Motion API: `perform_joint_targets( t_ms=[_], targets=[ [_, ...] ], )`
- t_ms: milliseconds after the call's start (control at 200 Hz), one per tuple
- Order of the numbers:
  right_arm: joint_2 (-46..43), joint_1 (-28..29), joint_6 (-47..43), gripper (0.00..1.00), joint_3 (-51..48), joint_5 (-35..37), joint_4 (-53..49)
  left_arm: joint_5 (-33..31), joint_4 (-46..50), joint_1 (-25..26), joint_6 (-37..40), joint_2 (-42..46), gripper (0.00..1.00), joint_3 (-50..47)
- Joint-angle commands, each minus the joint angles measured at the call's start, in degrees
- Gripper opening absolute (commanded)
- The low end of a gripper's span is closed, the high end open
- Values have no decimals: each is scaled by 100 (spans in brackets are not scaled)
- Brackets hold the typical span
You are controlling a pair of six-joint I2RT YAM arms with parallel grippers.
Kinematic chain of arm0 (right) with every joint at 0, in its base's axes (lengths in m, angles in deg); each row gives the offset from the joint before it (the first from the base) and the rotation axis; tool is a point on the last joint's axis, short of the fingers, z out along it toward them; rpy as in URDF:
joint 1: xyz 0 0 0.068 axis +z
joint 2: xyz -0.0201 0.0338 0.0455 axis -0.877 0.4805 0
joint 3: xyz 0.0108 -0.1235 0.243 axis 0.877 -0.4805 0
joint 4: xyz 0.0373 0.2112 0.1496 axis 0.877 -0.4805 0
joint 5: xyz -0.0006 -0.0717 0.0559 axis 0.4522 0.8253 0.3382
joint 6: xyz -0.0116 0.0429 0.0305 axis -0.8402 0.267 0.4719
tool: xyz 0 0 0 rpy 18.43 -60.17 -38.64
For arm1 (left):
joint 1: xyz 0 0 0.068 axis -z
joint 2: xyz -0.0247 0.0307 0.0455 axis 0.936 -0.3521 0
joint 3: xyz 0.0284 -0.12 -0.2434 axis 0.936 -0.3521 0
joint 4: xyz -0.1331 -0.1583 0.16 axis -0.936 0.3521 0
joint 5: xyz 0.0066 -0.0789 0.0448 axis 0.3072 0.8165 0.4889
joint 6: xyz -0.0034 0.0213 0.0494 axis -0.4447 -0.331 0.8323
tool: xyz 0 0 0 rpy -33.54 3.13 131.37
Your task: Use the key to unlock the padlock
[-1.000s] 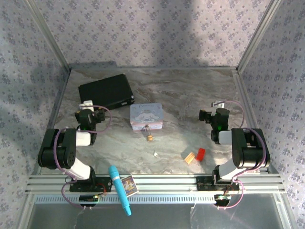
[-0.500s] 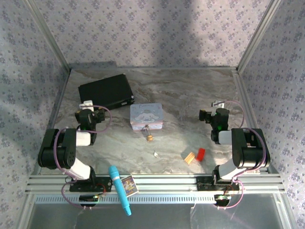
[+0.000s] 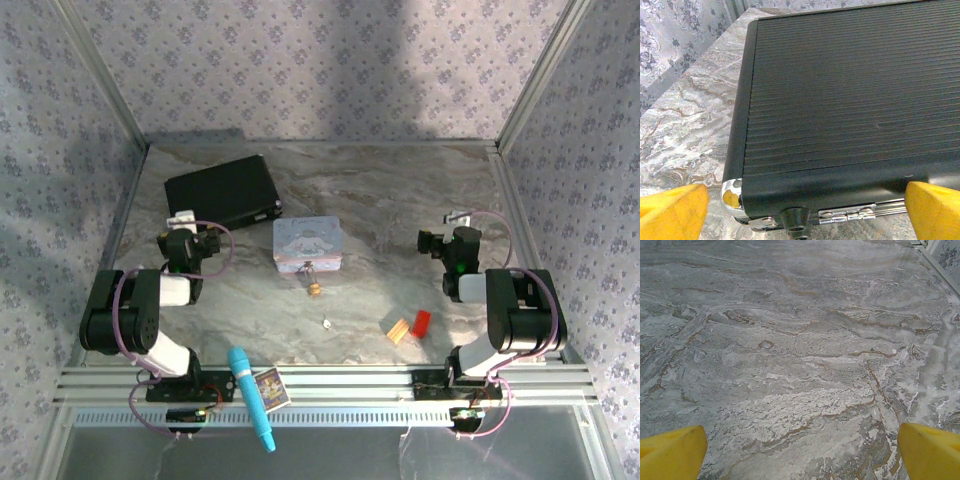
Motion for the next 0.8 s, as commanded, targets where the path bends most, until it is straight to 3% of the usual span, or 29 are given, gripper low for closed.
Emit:
perform_joint_targets(
  t_ms=[0, 195, 340, 410, 515, 645, 715, 795],
  targets=[
    [-368, -79, 53, 98, 188, 14, -255, 39, 103, 20, 62, 135, 100, 161],
    [-1302, 42, 51, 99, 385, 9, -1371, -452, 1903, 104, -294, 1328, 100, 532],
    [-2389, 60, 543, 99, 750, -403, -2928, -567, 3696, 85, -1700, 2579, 100, 888],
    [-2911, 57, 791, 99, 832, -626, -3406, -29, 4506, 62, -2295, 3124, 100, 1057],
    [-3486, 29, 1968, 99, 1012, -274, -4390, 1122, 5177, 36, -3031, 3815, 100, 1133],
    [-3605, 56, 2180, 99, 1254, -1503, -5222, 2285, 6161, 70, -3674, 4222, 100, 1297],
    [-3572, 311, 2239, 99, 1338, -1963, -5546, 2616, 6599, 367, -3776, 4236, 100, 1376],
    [-3548, 894, 2257, 99, 1488, -1721, -6100, 2693, 6926, 881, -3930, 4140, 100, 1468]
  ],
)
